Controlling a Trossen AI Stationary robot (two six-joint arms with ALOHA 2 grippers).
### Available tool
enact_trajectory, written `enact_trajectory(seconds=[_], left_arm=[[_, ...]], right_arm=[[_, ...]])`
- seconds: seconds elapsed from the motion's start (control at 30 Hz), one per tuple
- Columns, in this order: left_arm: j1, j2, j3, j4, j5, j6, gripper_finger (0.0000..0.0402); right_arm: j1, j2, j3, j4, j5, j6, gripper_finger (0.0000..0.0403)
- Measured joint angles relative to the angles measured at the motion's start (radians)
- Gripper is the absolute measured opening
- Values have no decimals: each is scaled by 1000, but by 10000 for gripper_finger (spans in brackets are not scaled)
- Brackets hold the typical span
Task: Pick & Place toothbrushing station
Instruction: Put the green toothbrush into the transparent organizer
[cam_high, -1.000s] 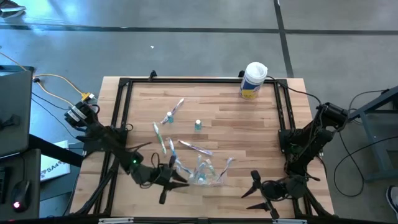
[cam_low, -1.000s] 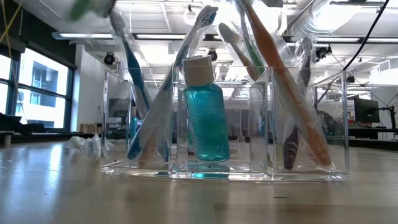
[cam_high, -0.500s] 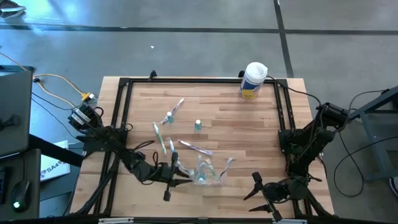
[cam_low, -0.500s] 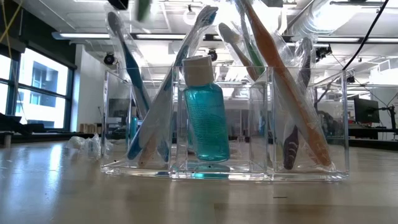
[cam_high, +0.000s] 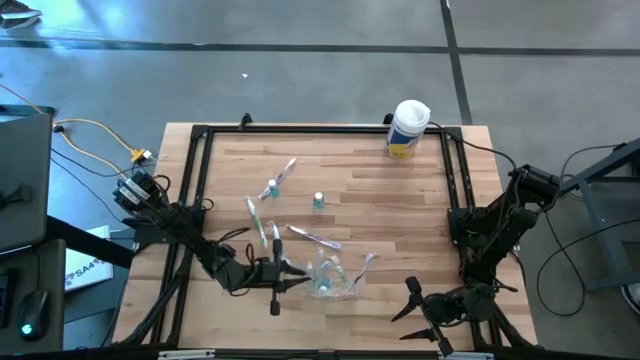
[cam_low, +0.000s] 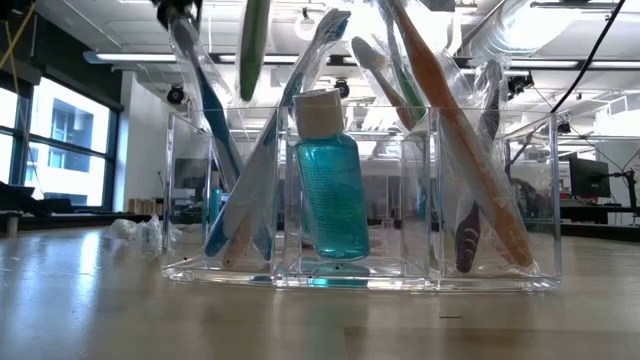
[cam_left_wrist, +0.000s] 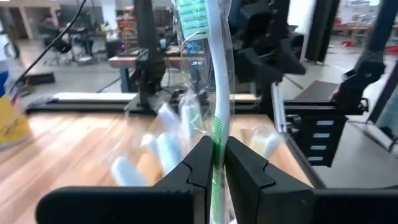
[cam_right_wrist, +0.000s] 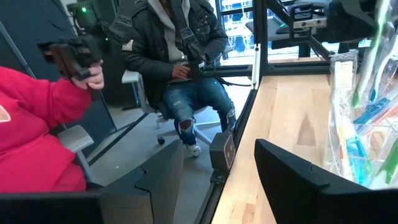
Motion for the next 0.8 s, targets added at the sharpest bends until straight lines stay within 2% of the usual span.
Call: enact_trajectory(seconds=[0.13, 0.4, 0.8], left_arm=[[0, 0, -26, -20, -14, -66, 31], [-27, 0, -32, -48, -28, -78, 31], [-26, 93, -32, 18, -71, -106, 31]], right_arm=[[0, 0, 0, 0, -1, 17, 193], [0, 0, 0, 0, -1, 18, 193], [-2, 0, 0, -1, 0, 17, 193]])
